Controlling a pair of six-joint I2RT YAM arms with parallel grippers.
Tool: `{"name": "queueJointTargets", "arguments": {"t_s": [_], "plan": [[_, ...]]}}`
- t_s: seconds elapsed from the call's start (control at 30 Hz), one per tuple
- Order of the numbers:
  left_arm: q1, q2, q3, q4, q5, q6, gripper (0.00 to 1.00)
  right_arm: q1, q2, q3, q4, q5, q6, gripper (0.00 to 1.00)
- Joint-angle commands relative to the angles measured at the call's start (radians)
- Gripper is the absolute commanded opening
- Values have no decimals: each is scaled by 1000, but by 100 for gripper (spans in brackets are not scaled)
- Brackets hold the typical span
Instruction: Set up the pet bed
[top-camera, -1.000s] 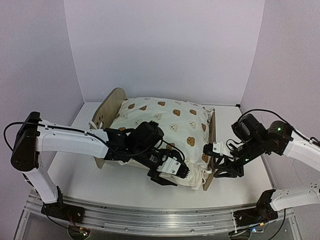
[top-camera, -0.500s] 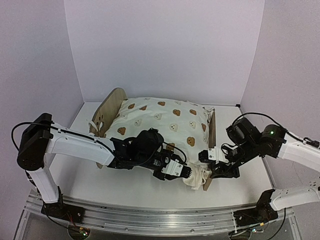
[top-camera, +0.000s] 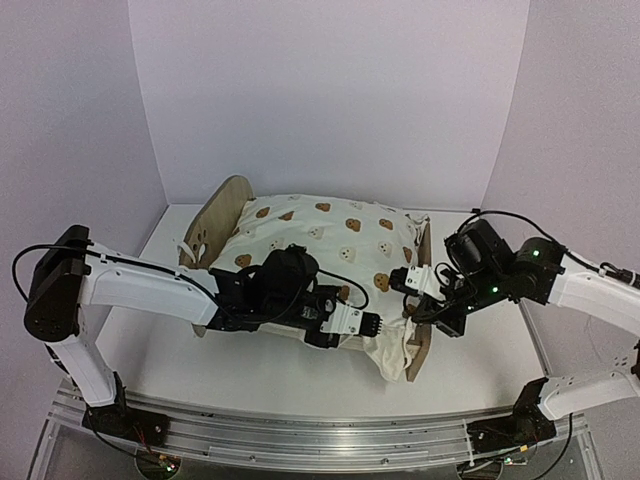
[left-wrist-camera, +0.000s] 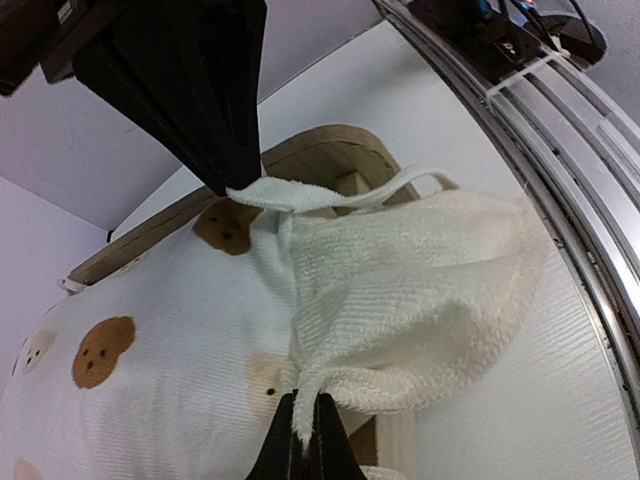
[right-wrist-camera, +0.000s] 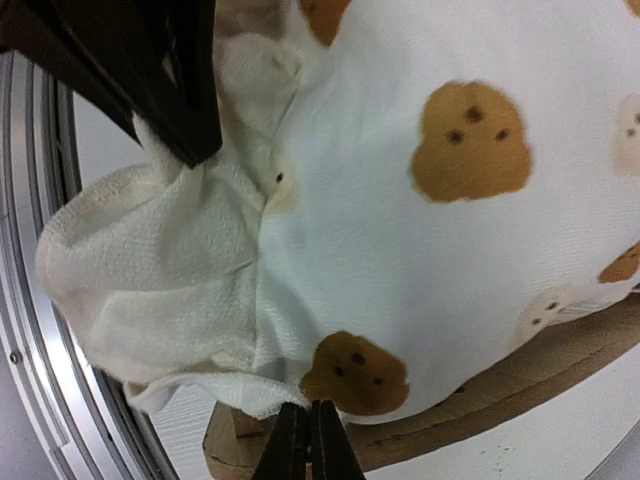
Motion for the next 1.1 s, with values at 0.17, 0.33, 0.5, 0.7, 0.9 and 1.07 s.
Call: {"name": "queueJointTargets", "arguments": {"t_s": [0.17, 0.33, 0.5, 0.7, 0.9, 1.07], "plan": [[79, -84, 114, -56, -11, -114, 0, 3, -31, 124, -32, 54, 277, 0], [91, -86, 103, -50, -5, -126, 0, 4, -55, 18, -10, 36, 396, 0], [91, -68, 122, -39, -2, -132, 0, 3, -50, -18, 2, 92, 480, 0], [91, -54, 138, -29, 3, -150, 0, 3, -62, -3, 1, 96, 645, 21], [90, -39, 157, -31, 2, -175, 0, 3, -161, 96, -92, 131, 972, 46], [92, -31, 157, -20, 3, -183, 0, 41, -186, 28, -186, 112, 1267, 55]]}}
